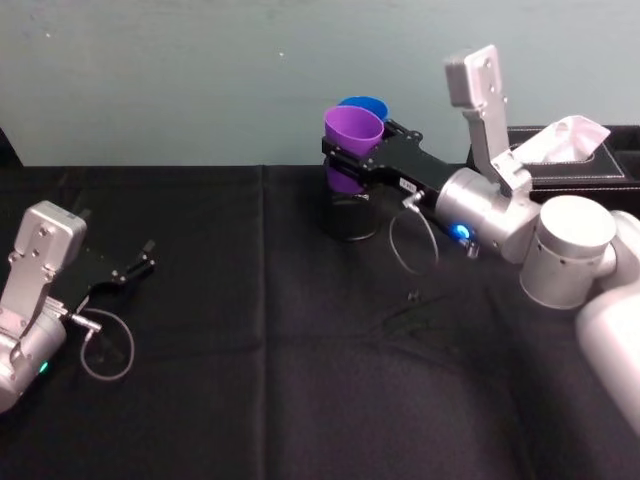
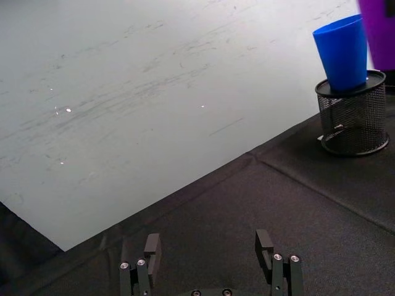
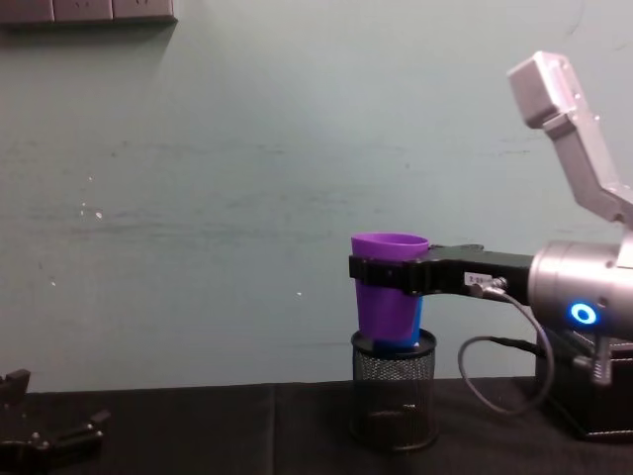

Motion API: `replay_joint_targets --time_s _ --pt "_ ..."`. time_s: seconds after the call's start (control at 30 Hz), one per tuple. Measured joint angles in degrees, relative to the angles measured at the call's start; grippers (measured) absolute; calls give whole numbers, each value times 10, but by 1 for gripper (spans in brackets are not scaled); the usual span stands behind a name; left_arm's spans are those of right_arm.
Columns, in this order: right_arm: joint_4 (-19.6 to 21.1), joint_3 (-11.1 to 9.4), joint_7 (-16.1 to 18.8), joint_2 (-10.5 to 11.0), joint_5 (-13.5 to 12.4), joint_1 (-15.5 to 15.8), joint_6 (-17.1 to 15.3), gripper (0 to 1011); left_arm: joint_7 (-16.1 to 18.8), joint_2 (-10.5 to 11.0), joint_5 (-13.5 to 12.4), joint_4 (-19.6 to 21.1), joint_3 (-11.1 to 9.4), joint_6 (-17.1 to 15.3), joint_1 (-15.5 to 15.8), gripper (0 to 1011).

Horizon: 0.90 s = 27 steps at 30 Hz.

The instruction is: Pick up one cup with a gripper and tap it against the other cup.

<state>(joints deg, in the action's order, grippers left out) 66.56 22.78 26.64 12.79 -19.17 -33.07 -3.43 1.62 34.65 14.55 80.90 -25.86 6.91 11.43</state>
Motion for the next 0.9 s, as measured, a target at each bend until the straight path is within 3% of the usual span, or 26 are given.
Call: replay_joint_targets --time_s 0.27,0.47,0.67,0.9 --pt "91 -4 3 39 -21 67 -4 730 0 0 0 0 0 0 0 1000" --pt "150 -4 -1 75 -23 127 15 730 0 0 0 0 0 0 0 1000" --pt "173 -3 -7 94 -14 167 39 730 0 0 0 0 0 0 0 1000" --pt "169 -4 -12 101 4 195 78 730 0 0 0 0 0 0 0 1000"
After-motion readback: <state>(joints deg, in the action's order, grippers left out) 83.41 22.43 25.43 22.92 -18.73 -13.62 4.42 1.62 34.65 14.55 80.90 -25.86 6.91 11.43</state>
